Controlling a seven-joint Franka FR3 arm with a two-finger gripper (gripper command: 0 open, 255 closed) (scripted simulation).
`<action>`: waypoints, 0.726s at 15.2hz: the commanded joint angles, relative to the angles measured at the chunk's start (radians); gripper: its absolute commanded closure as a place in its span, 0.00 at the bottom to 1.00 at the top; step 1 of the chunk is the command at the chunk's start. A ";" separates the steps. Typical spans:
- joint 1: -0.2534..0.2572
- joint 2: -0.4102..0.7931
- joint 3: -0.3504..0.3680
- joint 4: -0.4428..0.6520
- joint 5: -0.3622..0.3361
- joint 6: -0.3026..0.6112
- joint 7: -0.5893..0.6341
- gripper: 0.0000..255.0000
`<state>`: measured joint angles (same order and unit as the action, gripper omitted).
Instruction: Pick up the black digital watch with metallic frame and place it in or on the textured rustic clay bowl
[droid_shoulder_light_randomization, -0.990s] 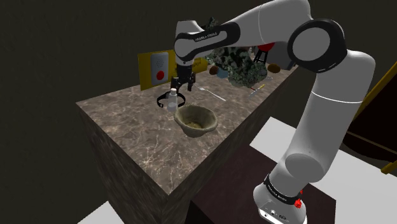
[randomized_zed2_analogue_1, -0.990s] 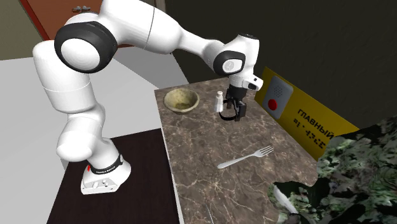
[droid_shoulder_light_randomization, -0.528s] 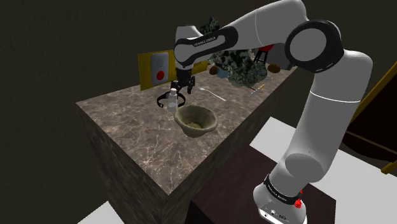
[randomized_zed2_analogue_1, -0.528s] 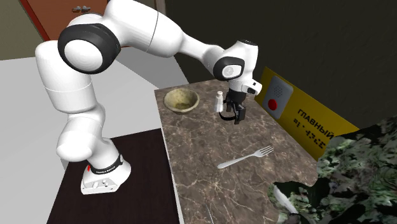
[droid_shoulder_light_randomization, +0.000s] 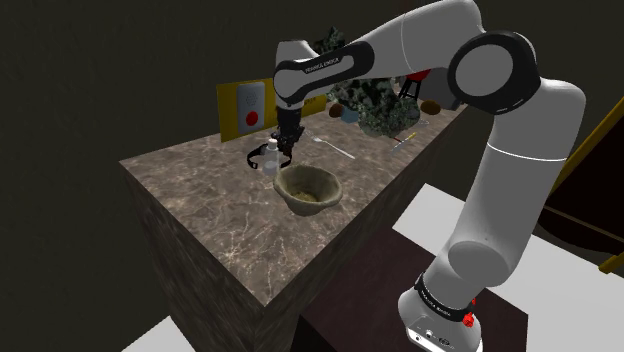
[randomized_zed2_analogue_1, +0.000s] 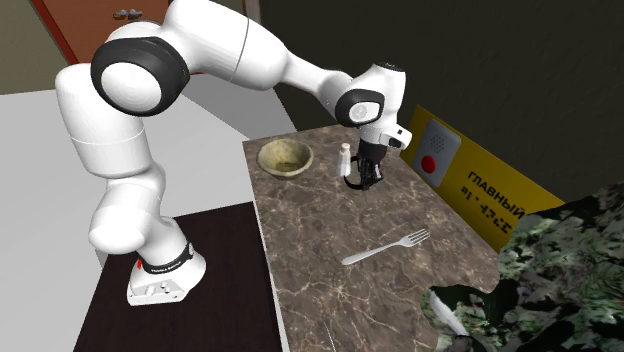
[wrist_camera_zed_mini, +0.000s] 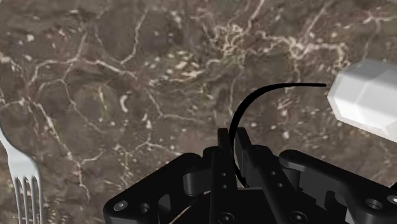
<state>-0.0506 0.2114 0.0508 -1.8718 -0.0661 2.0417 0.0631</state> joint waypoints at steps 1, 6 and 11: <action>0.000 0.000 0.000 0.000 0.000 0.000 0.000 1.00; 0.000 -0.005 0.000 0.007 0.001 -0.012 -0.001 1.00; 0.000 -0.026 0.001 0.048 0.004 -0.074 -0.005 1.00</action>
<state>-0.0508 0.1913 0.0513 -1.8338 -0.0633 1.9841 0.0590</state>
